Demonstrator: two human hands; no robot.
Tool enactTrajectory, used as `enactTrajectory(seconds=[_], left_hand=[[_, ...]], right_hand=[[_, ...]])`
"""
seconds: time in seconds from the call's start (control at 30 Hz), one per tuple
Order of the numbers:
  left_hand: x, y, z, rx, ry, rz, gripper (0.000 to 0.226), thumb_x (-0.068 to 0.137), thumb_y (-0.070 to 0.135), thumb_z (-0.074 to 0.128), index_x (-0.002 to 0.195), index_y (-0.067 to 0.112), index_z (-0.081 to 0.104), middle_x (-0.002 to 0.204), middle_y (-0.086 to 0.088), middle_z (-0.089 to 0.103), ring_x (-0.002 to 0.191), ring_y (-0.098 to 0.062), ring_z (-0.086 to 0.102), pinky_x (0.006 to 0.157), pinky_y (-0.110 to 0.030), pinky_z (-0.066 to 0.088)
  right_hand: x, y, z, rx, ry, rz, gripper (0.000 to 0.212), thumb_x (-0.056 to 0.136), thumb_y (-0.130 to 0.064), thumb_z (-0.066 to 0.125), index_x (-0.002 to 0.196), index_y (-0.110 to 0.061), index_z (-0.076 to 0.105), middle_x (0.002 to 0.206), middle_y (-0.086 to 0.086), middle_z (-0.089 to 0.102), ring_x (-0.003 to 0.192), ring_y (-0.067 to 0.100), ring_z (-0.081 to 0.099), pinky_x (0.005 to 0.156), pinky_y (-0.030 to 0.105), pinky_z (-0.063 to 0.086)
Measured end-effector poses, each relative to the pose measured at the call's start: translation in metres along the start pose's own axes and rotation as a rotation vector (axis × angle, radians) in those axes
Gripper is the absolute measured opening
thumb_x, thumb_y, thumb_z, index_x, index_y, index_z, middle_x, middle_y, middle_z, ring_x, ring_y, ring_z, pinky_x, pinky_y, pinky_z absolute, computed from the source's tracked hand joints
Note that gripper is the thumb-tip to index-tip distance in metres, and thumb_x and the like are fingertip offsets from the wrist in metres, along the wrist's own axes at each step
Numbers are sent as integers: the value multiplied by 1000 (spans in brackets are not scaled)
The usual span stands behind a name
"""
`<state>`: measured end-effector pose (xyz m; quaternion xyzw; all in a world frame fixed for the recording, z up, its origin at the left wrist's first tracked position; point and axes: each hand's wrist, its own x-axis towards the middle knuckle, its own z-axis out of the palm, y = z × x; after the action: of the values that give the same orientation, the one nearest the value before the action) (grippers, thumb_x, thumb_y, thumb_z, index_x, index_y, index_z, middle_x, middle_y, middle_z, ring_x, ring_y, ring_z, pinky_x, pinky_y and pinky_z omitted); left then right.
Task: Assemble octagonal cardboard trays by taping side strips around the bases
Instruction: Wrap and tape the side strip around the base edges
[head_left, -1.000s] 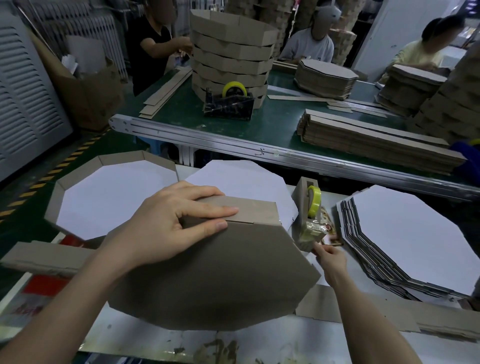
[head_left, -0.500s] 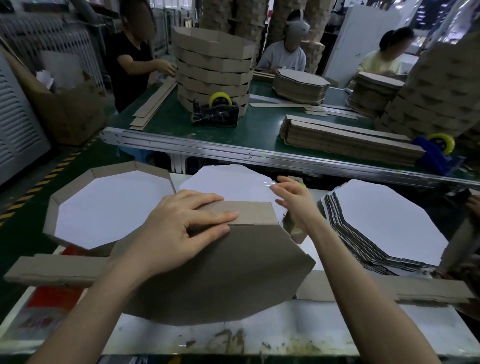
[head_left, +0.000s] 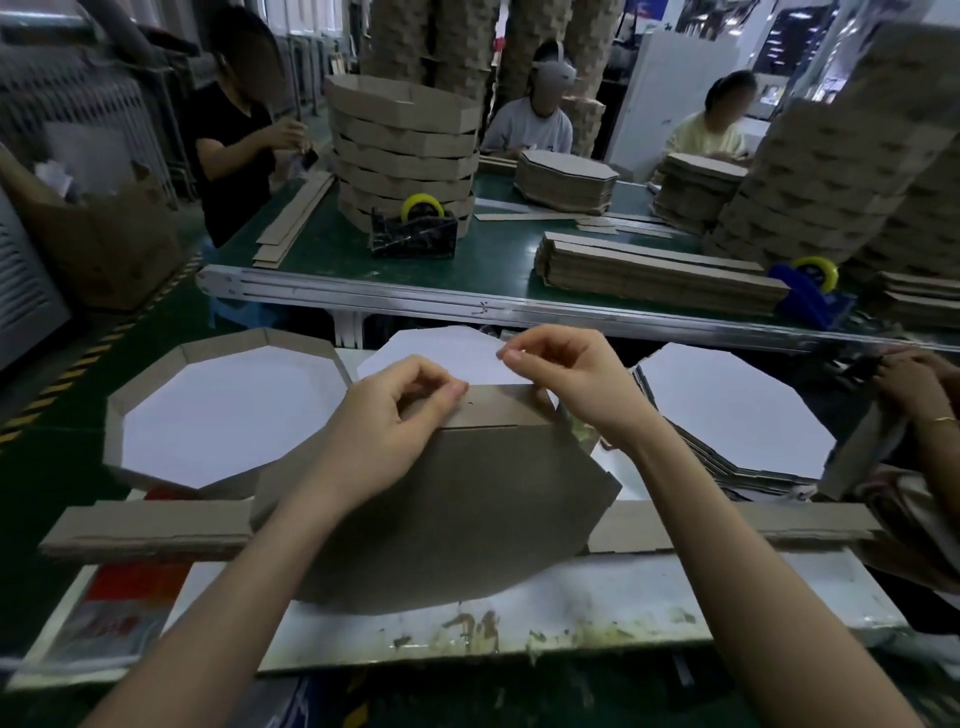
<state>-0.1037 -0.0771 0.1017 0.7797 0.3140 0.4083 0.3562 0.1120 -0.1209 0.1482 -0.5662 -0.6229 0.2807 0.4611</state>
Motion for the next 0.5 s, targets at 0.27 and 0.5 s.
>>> enactTrajectory(seconds=[0.27, 0.5], left_hand=[[1, 4, 1, -104, 23, -115, 29, 80, 65, 54, 103, 46, 52, 96, 27, 70, 96, 11, 62, 77, -18, 45], [1, 4, 0, -95, 11, -58, 4, 94, 27, 61, 93, 29, 58, 92, 25, 71, 93, 7, 64, 83, -26, 50]], right_hand=[[-13, -15, 1, -283, -159, -177, 7, 88, -16, 73, 92, -21, 77, 72, -12, 60, 66, 5, 48, 63, 18, 38], [-8, -17, 2, -294, -223, -163, 9, 88, -15, 73, 95, -13, 79, 77, -3, 62, 68, 11, 46, 66, 29, 40]])
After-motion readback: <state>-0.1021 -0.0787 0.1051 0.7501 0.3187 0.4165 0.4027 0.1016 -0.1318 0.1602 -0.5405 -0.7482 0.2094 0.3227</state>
